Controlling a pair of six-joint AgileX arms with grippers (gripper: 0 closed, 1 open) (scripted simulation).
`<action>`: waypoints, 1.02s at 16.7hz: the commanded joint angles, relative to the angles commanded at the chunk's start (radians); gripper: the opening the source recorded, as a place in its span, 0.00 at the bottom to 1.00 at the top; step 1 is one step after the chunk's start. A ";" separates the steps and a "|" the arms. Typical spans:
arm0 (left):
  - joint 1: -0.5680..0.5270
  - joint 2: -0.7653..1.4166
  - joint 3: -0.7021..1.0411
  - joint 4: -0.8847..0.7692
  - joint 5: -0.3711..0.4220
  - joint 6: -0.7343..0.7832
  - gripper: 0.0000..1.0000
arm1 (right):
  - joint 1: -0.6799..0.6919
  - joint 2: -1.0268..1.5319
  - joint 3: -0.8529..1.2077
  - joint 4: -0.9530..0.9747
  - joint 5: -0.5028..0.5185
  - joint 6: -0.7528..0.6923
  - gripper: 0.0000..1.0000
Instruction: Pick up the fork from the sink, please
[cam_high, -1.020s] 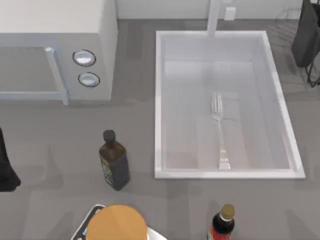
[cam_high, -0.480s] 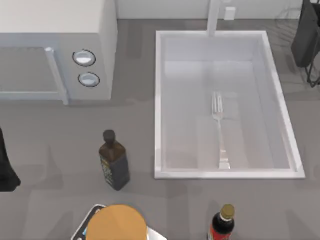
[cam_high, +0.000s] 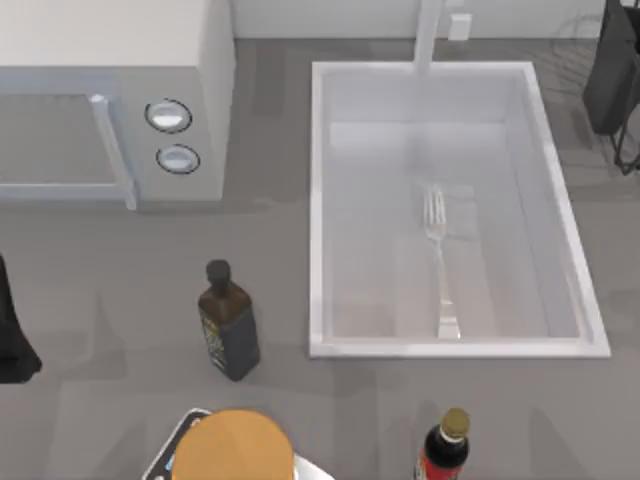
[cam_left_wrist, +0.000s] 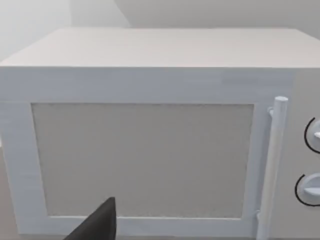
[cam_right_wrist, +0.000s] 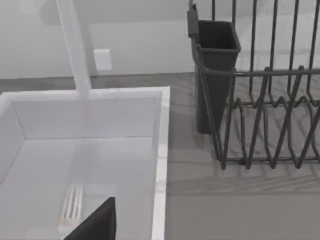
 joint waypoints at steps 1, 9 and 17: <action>0.000 0.000 0.000 0.000 0.000 0.000 1.00 | 0.012 0.080 0.070 -0.043 0.000 0.015 1.00; 0.000 0.000 0.000 0.000 0.000 0.000 1.00 | 0.137 0.875 0.791 -0.482 0.001 0.159 1.00; 0.000 0.000 0.000 0.000 0.000 0.000 1.00 | 0.270 1.697 1.547 -0.930 0.004 0.294 1.00</action>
